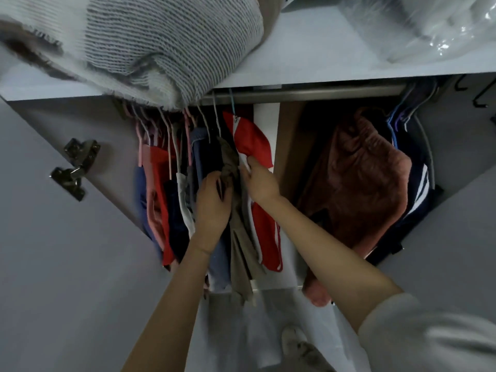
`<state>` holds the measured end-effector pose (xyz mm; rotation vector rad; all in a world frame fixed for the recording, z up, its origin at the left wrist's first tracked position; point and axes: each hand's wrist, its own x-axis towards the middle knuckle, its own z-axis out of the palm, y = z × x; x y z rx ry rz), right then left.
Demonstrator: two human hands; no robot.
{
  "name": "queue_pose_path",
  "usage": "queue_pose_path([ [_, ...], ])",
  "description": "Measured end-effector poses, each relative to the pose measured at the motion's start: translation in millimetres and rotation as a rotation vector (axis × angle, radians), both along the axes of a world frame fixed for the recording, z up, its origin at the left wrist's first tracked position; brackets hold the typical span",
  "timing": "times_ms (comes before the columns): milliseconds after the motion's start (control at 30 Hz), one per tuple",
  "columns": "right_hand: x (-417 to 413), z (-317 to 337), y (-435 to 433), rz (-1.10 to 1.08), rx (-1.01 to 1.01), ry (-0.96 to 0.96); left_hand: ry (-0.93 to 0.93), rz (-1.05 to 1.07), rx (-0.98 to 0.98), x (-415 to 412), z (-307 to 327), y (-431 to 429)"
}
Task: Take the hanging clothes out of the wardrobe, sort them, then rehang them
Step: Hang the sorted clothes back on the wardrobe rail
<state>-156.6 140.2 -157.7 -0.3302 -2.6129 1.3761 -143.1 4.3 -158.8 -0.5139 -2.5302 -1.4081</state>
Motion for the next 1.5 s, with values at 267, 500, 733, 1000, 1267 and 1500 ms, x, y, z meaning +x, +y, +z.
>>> queue_pose_path([
  [267,47.0,-6.6,-32.2,-0.047,0.070,-0.096,-0.027,-0.042,-0.030,52.6,-17.4,-32.5],
  [500,203.8,-8.4,2.1,-0.434,0.147,0.006,0.114,-0.234,-0.070,95.7,0.4,2.6],
  [733,377.3,6.7,30.4,-0.770,0.146,0.061,0.110,-0.612,-0.045,210.6,3.1,76.7],
  [1000,618.4,0.7,31.1,-1.231,0.140,0.095,0.105,-1.098,0.019,434.8,1.7,149.2],
  [1267,862.1,-19.1,13.2,-1.503,0.167,0.003,0.067,-1.396,-0.045,672.3,-14.5,177.9],
  [1500,1032.5,-29.2,-22.4,-1.758,0.159,-0.002,0.032,-1.626,-0.109,850.4,-32.2,199.2],
])
